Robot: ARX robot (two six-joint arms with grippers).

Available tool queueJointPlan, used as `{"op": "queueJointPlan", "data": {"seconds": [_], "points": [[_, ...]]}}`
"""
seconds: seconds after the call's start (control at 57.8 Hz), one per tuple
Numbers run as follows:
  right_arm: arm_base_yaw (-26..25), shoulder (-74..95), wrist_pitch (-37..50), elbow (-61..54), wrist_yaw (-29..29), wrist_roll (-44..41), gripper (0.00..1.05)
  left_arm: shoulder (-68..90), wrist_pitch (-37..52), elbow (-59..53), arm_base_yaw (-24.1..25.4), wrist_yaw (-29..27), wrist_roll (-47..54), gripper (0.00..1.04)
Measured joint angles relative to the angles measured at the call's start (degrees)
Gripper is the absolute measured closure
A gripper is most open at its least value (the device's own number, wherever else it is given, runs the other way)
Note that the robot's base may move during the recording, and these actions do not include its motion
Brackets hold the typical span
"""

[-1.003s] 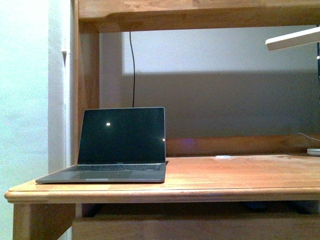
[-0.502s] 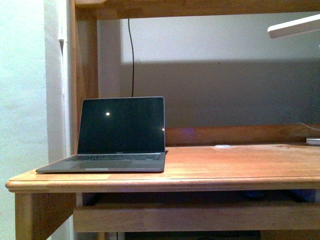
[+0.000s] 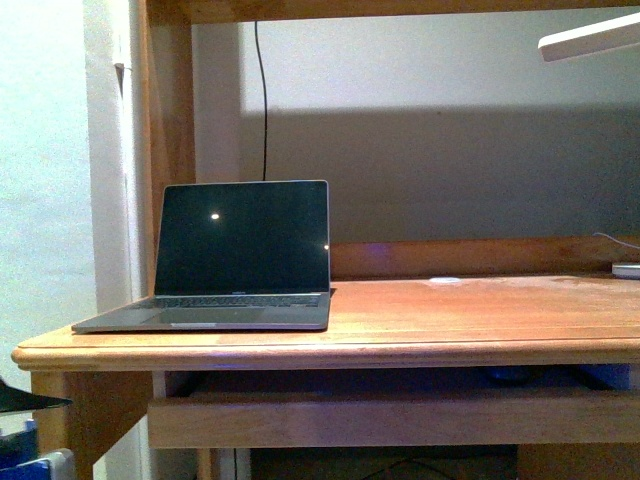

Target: Place mouse

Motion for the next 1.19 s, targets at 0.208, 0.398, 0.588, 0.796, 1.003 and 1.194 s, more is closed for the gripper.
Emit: {"op": "queueJointPlan", "data": {"seconds": [0.208,0.398,0.588,0.796,1.003,1.194], "points": [[0.0,0.0,0.0,0.0,0.0,0.0,0.07,7.8,0.5,9.1,-2.0,0.6,3.2,0.08],[0.0,0.0,0.0,0.0,0.0,0.0,0.07,14.0,-2.7,17.9,-2.9,1.0,5.5,0.08],[0.0,0.0,0.0,0.0,0.0,0.0,0.07,17.7,-5.6,23.4,-3.0,0.8,6.1,0.08],[0.0,0.0,0.0,0.0,0.0,0.0,0.07,19.4,-9.5,26.7,-3.9,-1.0,5.5,0.08],[0.0,0.0,0.0,0.0,0.0,0.0,0.07,11.5,-28.6,25.2,-6.0,-3.3,-5.8,0.08],[0.0,0.0,0.0,0.0,0.0,0.0,0.07,2.6,-45.3,21.0,-7.5,-1.5,-12.7,0.08]]}}
